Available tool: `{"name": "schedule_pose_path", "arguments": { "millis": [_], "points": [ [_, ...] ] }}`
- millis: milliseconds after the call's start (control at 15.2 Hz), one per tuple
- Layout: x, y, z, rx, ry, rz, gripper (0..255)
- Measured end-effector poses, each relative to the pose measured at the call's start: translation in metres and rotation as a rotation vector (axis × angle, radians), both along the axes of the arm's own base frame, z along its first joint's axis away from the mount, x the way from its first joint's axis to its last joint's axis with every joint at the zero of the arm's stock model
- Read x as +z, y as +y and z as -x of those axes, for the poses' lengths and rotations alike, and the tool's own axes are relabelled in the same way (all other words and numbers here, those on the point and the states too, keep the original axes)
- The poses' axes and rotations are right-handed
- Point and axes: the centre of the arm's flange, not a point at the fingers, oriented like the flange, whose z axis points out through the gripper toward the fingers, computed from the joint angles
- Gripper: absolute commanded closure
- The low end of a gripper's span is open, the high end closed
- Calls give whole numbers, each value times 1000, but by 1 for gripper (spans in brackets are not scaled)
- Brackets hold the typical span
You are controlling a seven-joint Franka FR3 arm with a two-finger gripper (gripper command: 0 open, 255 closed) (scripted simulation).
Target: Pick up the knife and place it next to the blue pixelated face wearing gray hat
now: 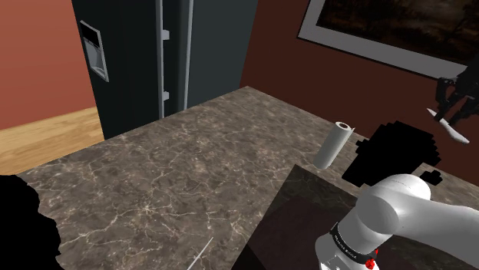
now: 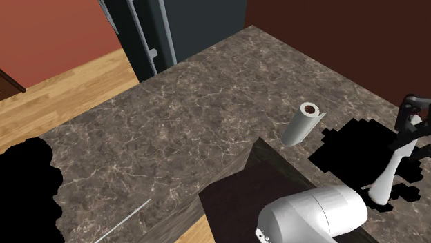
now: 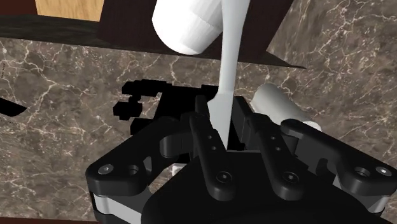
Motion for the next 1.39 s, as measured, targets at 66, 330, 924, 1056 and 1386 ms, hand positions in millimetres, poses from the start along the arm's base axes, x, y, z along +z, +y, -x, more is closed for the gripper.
{"name": "schedule_pose_path", "arguments": {
  "millis": [66,330,924,1056,1386],
  "points": [
    [3,-12,7,-1,0,0,255],
    [2,-56,39,-1,0,0,255],
    [2,-151,107,-1,0,0,255],
    [-1,-168,122,-1,0,0,255],
    [-24,-173,125,-2,2,1,255]
  ]
}}
